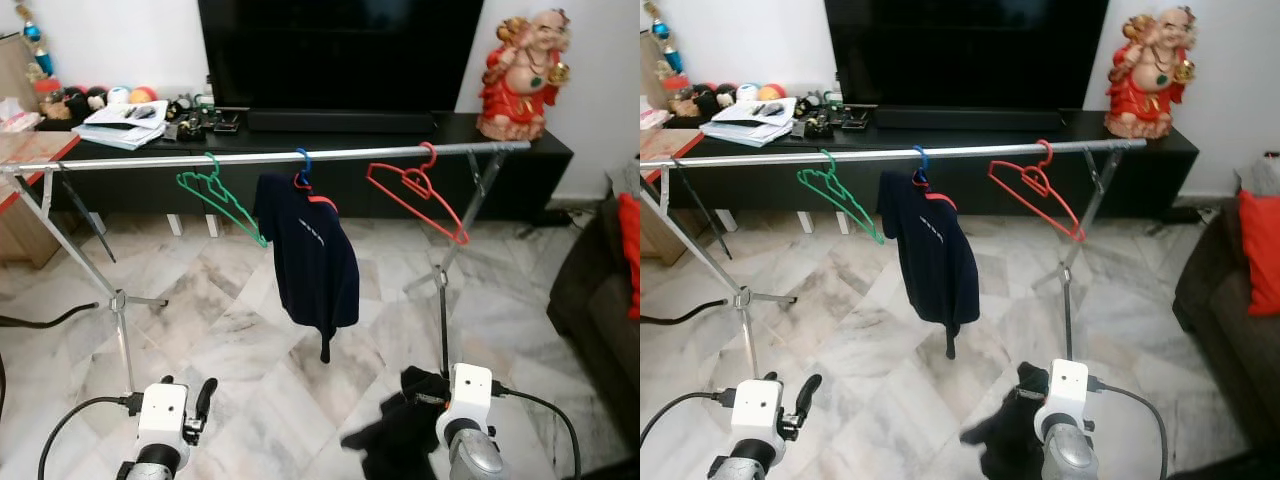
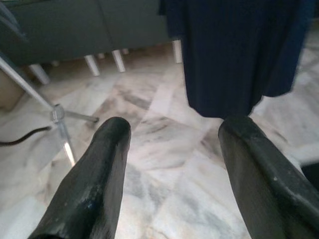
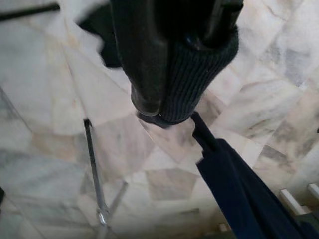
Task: Hang hanger
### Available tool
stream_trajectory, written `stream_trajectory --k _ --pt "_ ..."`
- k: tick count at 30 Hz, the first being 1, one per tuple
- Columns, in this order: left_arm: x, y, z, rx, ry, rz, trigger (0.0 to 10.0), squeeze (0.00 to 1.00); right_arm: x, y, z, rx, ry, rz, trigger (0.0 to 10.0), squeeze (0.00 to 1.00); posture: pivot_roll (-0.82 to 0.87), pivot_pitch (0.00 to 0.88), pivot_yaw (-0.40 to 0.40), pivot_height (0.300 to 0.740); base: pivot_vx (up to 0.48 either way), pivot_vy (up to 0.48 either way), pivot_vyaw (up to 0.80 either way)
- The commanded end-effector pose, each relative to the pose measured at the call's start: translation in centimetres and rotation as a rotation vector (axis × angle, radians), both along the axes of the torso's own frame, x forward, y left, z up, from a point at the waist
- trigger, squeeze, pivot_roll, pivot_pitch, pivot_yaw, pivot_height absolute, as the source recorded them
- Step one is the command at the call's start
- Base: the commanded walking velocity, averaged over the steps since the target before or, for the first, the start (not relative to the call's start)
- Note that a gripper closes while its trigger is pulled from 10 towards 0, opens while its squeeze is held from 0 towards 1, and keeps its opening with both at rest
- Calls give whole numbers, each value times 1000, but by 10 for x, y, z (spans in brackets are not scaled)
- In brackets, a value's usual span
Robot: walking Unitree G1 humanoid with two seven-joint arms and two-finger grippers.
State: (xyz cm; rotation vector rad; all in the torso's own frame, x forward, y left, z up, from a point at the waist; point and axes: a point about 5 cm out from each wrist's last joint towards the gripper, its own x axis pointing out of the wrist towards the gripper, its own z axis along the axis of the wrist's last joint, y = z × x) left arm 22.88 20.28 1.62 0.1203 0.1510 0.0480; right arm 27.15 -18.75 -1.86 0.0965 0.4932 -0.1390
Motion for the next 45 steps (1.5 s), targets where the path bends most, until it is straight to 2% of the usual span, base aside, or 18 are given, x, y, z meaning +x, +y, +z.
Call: stream_trajectory --k 1,18,24,37,45 --pt "-2 3 0 4 15 2 10000 0 2 1 2 -2 -13 0 10000 0 -1 15 20 740 0 405 0" --pt "-2 3 7 -6 24 -9 10000 0 0 5 -1 -11 0 10 10000 0 5 29 25 740 0 405 0" --pt "0 1 8 -53 36 -19 10000 0 -2 3 -3 -16 10 4 10000 0 13 45 25 740 0 0 0" --pt "2 1 18 -71 9 -32 10000 0 -1 -10 0 -27 -3 -40 10000 0 22 65 24 740 0 0 0" --pt "2 -1 20 -77 7 -38 10000 0 -1 -14 2 -34 -13 -59 10000 0 26 70 21 740 203 0 0"
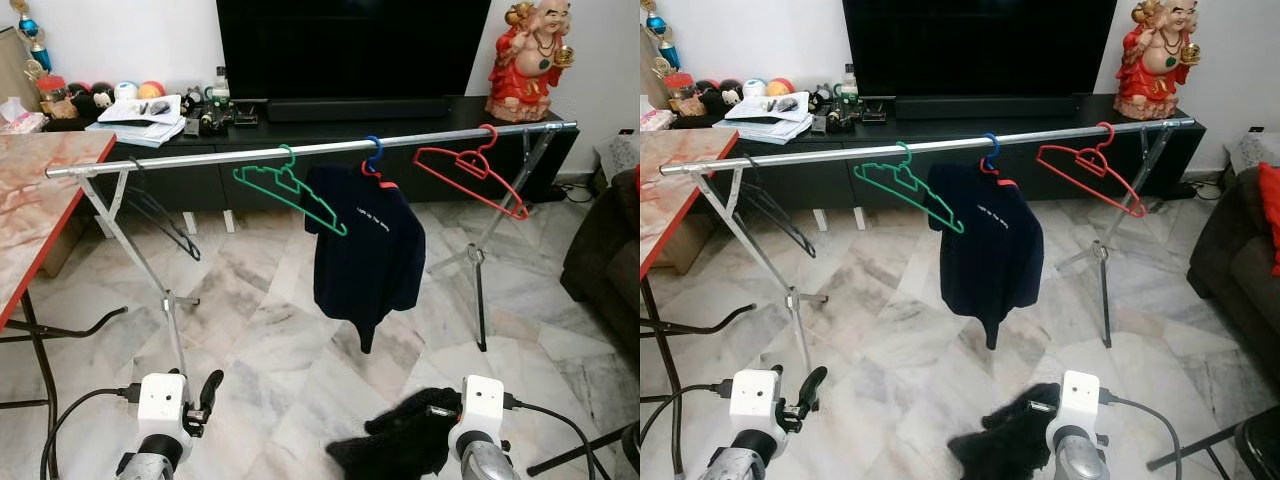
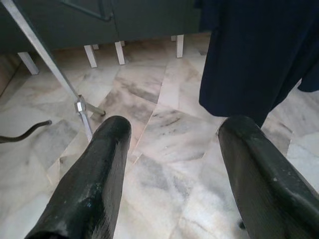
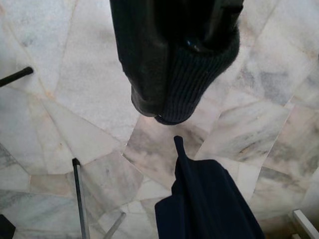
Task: Hang hanger
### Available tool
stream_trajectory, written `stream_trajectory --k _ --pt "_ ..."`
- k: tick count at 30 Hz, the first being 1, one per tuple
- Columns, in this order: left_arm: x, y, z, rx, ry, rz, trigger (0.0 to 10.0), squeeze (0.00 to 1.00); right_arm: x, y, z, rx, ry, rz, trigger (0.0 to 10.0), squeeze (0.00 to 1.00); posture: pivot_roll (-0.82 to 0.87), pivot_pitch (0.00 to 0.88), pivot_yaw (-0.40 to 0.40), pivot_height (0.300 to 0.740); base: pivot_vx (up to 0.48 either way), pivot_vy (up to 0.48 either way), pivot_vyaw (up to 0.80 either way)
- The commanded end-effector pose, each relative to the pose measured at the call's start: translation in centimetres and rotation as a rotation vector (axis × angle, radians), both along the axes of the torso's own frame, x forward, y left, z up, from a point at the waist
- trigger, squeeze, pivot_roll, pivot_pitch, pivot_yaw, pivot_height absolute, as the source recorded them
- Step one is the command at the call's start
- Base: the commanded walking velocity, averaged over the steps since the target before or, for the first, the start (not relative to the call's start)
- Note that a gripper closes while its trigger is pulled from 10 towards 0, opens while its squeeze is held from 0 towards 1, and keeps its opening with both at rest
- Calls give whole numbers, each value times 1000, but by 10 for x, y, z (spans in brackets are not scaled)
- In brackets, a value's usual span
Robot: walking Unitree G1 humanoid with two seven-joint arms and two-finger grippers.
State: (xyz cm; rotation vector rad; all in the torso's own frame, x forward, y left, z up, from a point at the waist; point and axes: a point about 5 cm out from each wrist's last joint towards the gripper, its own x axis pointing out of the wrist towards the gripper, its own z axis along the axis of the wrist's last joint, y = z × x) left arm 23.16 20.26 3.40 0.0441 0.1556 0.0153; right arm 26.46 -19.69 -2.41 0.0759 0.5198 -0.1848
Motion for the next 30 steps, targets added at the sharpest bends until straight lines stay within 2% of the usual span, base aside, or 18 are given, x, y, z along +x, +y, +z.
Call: stream_trajectory --k 1,11,30 --pt "0 -1 2 1 2 -12 10000 0 6 -6 7 -8 -43 -21 10000 0 26 70 21 740 0 0 0" --pt "0 -2 3 -6 9 -22 10000 0 7 -8 9 -21 -45 -21 10000 0 25 76 19 740 177 0 0" --pt "1 -7 5 -2 5 -51 10000 0 9 -6 10 -27 -51 -18 10000 0 35 71 22 740 301 0 0"
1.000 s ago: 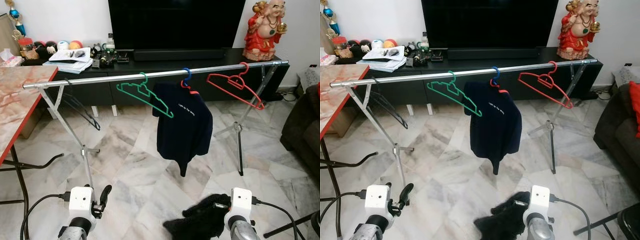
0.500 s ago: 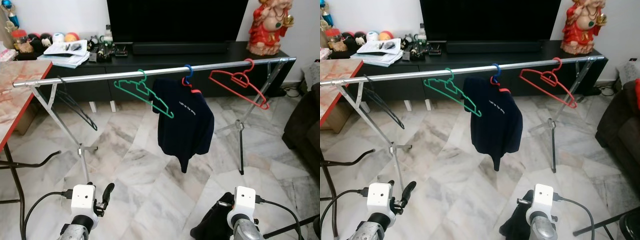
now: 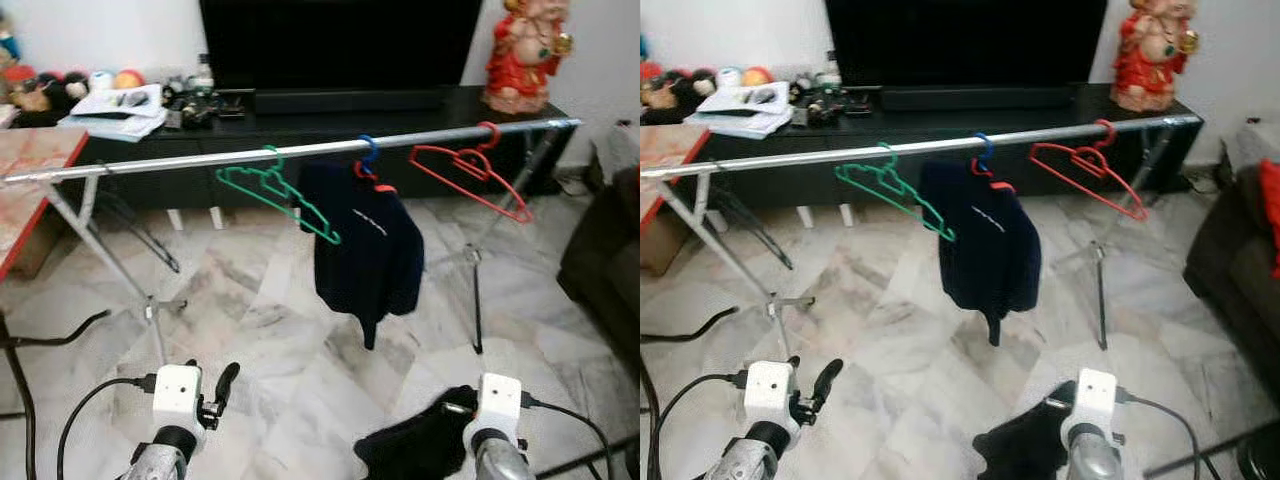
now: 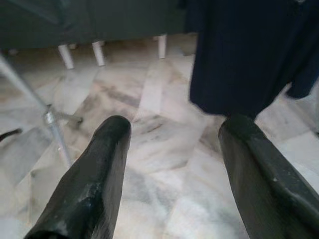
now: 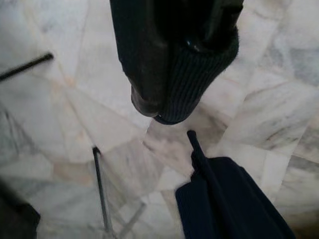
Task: Hang hanger
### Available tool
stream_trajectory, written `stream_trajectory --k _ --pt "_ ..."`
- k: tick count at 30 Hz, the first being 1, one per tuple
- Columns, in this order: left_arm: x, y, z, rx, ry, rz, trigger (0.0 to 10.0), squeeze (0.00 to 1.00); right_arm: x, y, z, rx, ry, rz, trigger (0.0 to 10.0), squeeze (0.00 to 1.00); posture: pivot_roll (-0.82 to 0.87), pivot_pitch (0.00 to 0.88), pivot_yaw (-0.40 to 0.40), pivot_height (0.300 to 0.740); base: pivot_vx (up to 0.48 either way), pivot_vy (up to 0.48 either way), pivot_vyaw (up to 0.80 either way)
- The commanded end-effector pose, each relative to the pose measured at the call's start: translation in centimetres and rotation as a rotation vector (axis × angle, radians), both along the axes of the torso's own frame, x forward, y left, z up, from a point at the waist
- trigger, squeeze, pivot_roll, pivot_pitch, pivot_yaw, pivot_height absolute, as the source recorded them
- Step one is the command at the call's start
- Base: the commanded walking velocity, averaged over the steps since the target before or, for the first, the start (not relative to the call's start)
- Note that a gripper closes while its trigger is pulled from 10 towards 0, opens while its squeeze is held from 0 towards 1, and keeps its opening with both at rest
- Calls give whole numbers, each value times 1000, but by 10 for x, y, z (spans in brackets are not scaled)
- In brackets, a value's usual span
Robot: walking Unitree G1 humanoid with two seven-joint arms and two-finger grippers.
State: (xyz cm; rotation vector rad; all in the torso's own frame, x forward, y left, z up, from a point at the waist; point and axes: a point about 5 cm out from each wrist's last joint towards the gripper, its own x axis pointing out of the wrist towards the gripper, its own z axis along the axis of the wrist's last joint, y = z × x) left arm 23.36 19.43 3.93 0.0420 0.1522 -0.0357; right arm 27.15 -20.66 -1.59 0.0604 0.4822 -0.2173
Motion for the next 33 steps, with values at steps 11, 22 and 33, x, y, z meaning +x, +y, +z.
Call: stream_trajectory --k 11,22,33 --pt "0 2 1 12 9 -9 10000 0 2 6 2 -3 -22 11 10000 0 39 69 29 740 359 0 0" --pt "0 0 1 12 11 -24 10000 0 0 4 0 9 -11 -16 10000 0 41 71 31 740 362 0 0" --pt "0 1 2 13 13 -25 10000 0 1 5 1 5 -18 -12 10000 0 45 75 29 740 362 0 -436"
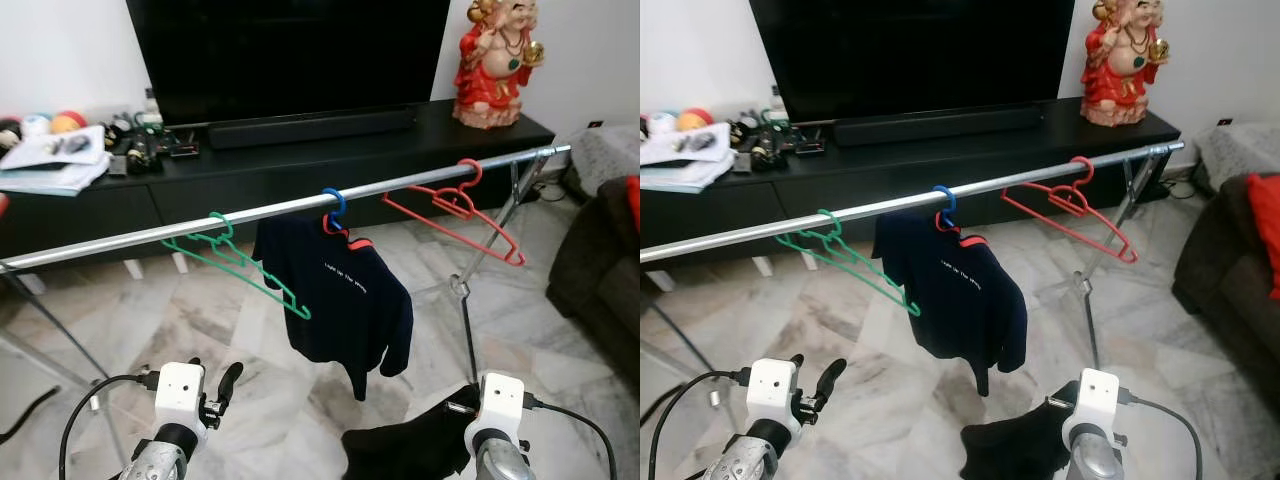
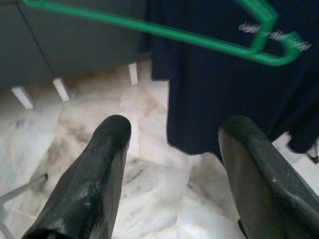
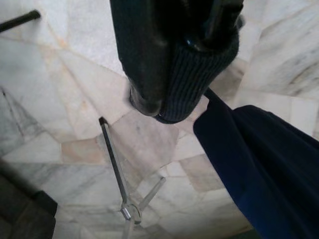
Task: Hang hanger
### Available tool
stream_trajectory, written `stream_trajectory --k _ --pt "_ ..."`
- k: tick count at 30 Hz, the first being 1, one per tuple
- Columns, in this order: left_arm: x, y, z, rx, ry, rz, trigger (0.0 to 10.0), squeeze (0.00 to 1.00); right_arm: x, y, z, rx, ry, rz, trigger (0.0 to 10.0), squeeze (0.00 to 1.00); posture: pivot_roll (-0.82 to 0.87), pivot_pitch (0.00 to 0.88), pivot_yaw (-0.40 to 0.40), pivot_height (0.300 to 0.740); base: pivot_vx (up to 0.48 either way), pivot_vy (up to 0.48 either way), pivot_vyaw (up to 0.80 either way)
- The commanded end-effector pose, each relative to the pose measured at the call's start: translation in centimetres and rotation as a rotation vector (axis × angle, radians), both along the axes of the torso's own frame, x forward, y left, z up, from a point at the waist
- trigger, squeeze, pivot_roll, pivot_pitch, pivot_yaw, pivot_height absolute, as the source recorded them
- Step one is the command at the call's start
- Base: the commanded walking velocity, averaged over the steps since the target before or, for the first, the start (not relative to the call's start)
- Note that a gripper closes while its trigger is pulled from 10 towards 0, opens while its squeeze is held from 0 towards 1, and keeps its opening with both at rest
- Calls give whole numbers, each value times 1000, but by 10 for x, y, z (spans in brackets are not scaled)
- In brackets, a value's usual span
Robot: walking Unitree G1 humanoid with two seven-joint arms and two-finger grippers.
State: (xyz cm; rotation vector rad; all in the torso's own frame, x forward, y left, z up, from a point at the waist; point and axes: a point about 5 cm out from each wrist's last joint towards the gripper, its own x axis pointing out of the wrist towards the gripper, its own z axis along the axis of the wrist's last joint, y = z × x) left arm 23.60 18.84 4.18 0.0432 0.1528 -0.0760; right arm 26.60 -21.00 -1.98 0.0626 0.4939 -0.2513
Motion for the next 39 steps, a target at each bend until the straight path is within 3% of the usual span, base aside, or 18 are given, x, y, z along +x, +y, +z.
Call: stream_trajectory --k 1,7,17,20,25,28,39 --pt "-3 7 -1 14 11 15 10000 0 7 9 5 10 -32 21 10000 0 44 75 29 740 356 0 0" --pt "-2 7 0 17 4 22 10000 0 7 9 5 10 -33 23 10000 0 45 76 29 740 352 0 0" --pt "3 20 6 20 -14 85 10000 0 9 12 6 12 -35 27 10000 0 49 84 31 740 0 0 0" --pt "8 22 15 18 -37 53 10000 0 8 14 5 15 -33 30 10000 0 51 90 32 740 0 0 0" --pt "20 15 33 -16 -36 -148 10000 0 7 15 4 16 -32 34 10000 0 53 98 44 740 0 0 0" --pt "32 13 47 -38 -50 -202 10000 0 6 17 3 19 -29 33 10000 0 52 100 52 740 0 0 0" --pt "62 7 73 -169 -77 -83 10000 0 4 20 1 18 -22 36 10000 0 49 103 58 740 0 0 0"
